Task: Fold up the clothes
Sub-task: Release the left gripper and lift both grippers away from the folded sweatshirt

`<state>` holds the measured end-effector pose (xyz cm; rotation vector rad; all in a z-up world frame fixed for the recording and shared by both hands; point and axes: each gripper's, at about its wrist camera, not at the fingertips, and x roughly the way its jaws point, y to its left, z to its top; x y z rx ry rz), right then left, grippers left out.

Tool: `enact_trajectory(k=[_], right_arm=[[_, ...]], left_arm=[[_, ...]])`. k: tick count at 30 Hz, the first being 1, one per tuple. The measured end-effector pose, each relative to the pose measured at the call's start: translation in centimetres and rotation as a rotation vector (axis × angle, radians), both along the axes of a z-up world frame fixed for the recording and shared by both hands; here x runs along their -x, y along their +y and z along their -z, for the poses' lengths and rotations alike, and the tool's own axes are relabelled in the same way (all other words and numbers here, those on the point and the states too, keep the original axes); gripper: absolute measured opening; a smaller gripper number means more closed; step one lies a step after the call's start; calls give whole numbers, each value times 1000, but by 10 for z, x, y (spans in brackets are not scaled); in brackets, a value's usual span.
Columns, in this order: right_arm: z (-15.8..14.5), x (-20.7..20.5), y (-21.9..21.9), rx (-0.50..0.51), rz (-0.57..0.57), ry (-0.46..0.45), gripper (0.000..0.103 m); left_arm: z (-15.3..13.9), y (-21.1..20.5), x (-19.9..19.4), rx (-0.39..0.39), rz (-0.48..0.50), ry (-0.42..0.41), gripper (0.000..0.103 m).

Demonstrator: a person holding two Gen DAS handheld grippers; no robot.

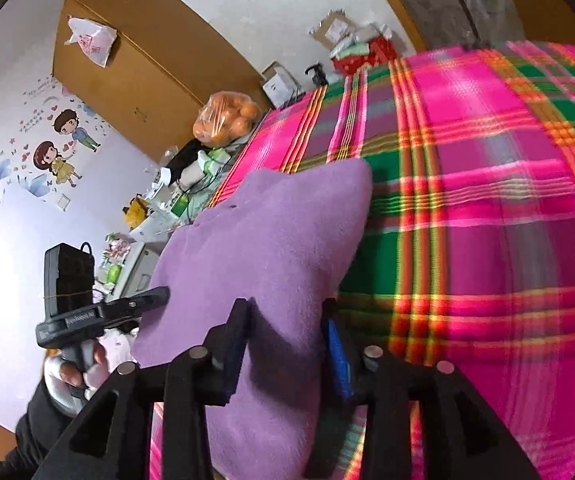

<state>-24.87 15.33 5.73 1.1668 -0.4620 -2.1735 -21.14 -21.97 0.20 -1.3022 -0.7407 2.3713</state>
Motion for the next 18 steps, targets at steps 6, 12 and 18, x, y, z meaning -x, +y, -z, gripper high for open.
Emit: enact_trajectory(k=[6,12,18], right_arm=[[-27,-47,-10,-131,-12,160,31],[-8,-69,-31,-336,-25,146,22],[-12,-88,-40,-393,-18,158,21]], left_arm=[[-30,-4,-37,58,13,111,20],[-9,36,-61,232,134,68,20],[-10,29,-72,252,101,73,21]])
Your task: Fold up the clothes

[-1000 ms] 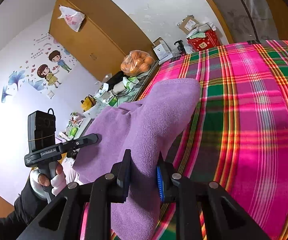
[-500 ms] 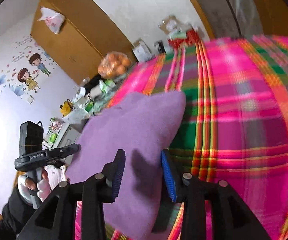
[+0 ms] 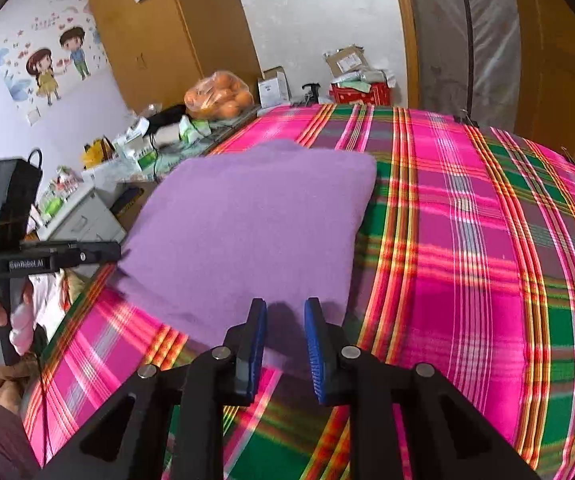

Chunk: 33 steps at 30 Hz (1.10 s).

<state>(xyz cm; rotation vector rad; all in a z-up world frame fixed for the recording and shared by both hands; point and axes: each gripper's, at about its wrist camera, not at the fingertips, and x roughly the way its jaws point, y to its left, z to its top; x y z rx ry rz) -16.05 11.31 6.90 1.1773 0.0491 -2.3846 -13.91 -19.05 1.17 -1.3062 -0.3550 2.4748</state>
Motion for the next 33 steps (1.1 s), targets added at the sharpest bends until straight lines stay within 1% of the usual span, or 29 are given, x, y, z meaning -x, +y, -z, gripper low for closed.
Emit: enact_trajectory(k=[1,2,3,5,7,9,12,15,19,20,23,26,27,29,31,33], right_arm=[[5,4,-1,-4,4,-11,21],[7,7,-1,7,12,-11,21],[7,7,1,19,24,-16,21],[5,4,6,38,45,-23,21],[1,-6,7,35,42,-19,21],[-1,-24,13,37,38,-16,21],[1,-52,19,37,38,-28,21],[11,-79,24,15,55,-61,21],[16,-103,26,-23,92,-51,21],[17,-105,26,-33,99,-45,23],[19,-111,24,-65,113,-19,23],[19,-112,20,-80,120,1,24],[20,-113,19,-85,122,8,25],[20,-112,16,-89,125,17,29],[21,-111,13,-96,126,27,31],[22,-110,9,-107,119,39,36]], left_arm=[[7,-1,1,-5,-13,-14,21],[13,-1,1,-10,-25,-28,27],[13,-1,1,-7,-32,-26,31],[12,-1,0,-1,-45,-21,31],[8,1,-6,22,-51,-24,31],[1,4,-14,47,-51,-17,28],[-10,12,-33,83,-37,-9,28],[-11,30,-56,140,-3,-11,28],[-4,53,-81,237,30,-23,28],[-2,58,-86,262,35,-25,28],[4,61,-91,297,17,-35,28],[11,60,-92,318,-12,-55,28],[11,60,-92,318,-16,-43,28],[12,61,-94,333,-14,-39,28],[13,62,-95,339,-14,-30,28],[13,62,-92,334,-18,-22,30]])
